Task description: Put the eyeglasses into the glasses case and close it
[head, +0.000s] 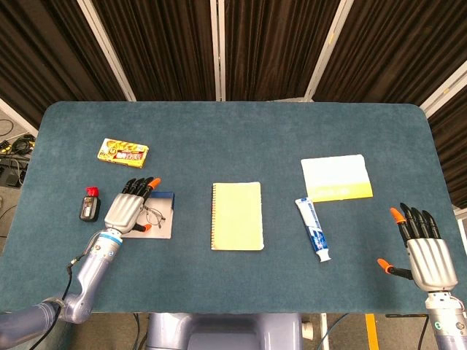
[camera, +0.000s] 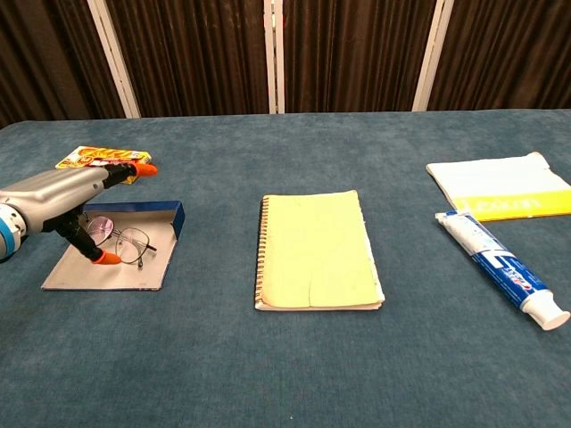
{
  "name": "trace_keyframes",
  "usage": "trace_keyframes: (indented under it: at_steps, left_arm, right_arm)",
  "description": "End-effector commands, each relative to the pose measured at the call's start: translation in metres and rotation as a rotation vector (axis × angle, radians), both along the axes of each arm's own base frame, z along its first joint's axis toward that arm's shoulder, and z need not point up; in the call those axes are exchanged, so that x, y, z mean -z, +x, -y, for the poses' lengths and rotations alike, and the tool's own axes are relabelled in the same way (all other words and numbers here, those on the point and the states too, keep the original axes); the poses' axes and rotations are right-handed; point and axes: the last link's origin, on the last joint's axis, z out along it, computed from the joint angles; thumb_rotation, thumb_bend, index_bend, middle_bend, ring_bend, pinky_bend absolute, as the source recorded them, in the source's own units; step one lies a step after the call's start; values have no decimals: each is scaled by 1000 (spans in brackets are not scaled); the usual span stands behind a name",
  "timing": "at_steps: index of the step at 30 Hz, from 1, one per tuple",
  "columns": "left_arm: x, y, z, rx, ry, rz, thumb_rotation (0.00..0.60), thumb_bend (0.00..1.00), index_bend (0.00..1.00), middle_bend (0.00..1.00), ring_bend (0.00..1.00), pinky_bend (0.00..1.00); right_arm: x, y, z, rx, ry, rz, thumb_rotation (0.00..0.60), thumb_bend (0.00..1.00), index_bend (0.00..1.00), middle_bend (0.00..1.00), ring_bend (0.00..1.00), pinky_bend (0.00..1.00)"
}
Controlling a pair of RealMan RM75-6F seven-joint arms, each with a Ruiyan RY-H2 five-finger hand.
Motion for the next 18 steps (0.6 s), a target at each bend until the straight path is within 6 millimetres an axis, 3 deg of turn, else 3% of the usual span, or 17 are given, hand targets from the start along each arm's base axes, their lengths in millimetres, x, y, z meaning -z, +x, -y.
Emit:
trace_keyframes:
  at_steps: [1,18]
  left_arm:
    - [1,0,-1,-1,-11,-18,600,0,0,0,0,0]
    - [9,14,-25,30,25,-126,600,0,0,0,0,0]
  right_arm:
    - [0,-1,0,2,0,1,600,0,0,0,0,0]
    - [-7,-3,2,14,-25,15,600,0,0,0,0,0]
